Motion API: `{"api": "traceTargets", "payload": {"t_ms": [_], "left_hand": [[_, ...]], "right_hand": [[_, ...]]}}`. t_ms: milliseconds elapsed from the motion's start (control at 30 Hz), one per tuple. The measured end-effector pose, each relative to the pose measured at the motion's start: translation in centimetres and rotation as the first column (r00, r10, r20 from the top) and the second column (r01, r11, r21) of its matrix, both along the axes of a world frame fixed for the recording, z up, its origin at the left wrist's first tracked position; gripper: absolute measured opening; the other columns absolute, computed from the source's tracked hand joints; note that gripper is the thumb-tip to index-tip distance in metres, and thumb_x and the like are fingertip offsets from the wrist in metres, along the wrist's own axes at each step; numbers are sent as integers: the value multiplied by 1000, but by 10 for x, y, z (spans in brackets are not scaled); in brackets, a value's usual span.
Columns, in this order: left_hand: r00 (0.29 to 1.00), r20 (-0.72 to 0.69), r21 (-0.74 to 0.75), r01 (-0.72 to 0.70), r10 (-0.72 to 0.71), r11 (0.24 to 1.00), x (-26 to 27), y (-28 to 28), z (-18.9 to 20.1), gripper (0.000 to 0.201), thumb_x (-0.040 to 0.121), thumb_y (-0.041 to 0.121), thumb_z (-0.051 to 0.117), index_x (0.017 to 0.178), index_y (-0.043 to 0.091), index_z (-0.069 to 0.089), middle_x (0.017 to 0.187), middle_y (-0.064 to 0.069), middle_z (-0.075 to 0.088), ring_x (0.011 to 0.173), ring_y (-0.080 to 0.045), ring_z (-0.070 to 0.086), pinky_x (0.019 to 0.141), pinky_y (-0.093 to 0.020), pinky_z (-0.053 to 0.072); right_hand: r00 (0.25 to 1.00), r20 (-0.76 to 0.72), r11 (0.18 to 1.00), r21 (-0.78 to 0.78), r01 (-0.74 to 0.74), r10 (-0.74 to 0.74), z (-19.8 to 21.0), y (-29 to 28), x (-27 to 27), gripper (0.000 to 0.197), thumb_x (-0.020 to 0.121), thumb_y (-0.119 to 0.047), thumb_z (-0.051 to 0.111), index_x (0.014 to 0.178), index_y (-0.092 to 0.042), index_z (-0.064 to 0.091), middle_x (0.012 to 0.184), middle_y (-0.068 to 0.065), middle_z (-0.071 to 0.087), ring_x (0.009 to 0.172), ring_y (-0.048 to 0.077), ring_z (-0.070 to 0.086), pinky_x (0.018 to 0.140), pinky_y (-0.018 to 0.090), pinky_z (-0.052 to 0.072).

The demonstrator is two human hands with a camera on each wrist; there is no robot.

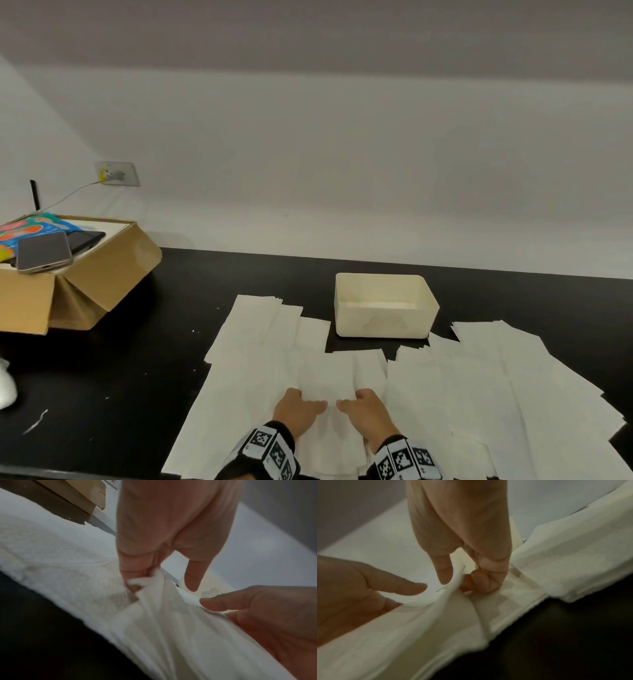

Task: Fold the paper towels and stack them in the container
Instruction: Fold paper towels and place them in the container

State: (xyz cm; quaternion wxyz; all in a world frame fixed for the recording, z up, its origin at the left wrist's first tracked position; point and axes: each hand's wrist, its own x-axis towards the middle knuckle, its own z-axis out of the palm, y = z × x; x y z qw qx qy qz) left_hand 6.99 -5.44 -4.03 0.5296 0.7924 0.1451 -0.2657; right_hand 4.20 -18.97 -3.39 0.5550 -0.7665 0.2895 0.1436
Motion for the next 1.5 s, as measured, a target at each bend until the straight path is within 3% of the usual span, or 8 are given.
{"api": "traceTargets", "payload": {"t_ms": [300,500,700,800,967,1300,1367,1500], "left_hand": [[996,75,-228,-29,48,973,-6,-2,9,34,88,15,62,121,8,59,112,-9,67,105,-27,62,97,-42,49],[977,-66,-656,-197,205,728,-8,4,27,26,88,10,61,114,9,60,110,-16,69,102,-34,64,86,-47,53],[950,-46,-778,-227,308,585,-4,15,37,39,83,-3,59,120,10,57,115,-13,66,102,-29,61,78,-38,51],[969,35,-748,-138,246,649,1,24,45,28,85,-4,58,108,11,60,109,-12,67,100,-27,62,78,-34,51],[976,203,-433,18,78,901,-2,22,36,24,80,-6,66,96,13,64,107,-11,70,87,-18,67,66,-19,53],[971,235,-234,11,45,972,-7,-3,10,50,71,6,78,114,16,55,112,-4,63,108,-24,59,98,-38,48],[962,266,-237,5,60,972,-8,-9,11,42,73,9,78,107,18,55,105,-3,63,100,-21,60,89,-33,50],[924,354,-330,-25,148,944,-8,-16,22,23,79,4,71,75,12,50,70,-1,49,62,-13,42,53,-18,35]], "right_hand": [[988,47,987,50,-150,148,4,2,-3,36,72,-20,75,107,-16,65,101,-2,70,96,17,65,90,31,53],[970,148,964,155,-215,193,22,-16,-19,23,78,-4,71,96,-17,66,94,-4,71,88,10,66,72,18,52],[964,254,997,-45,-63,72,47,-55,-23,11,75,-11,74,78,-20,69,90,5,71,88,23,67,79,32,53],[919,372,991,75,113,-132,52,-76,-25,16,72,-3,77,77,-18,71,90,10,72,85,27,66,79,34,53],[859,414,945,253,209,-301,48,-86,-31,18,73,3,74,74,-15,72,84,7,70,85,26,63,85,36,48],[953,260,976,190,111,-159,13,-86,-37,34,72,2,74,101,-14,65,97,4,71,92,24,66,80,34,53],[950,274,979,179,100,-147,13,-88,-37,30,77,5,68,102,-12,65,99,4,71,93,23,65,79,31,51],[923,334,971,205,124,-189,23,-92,-38,25,81,14,59,69,-7,62,85,2,71,81,18,60,68,24,43]]}}
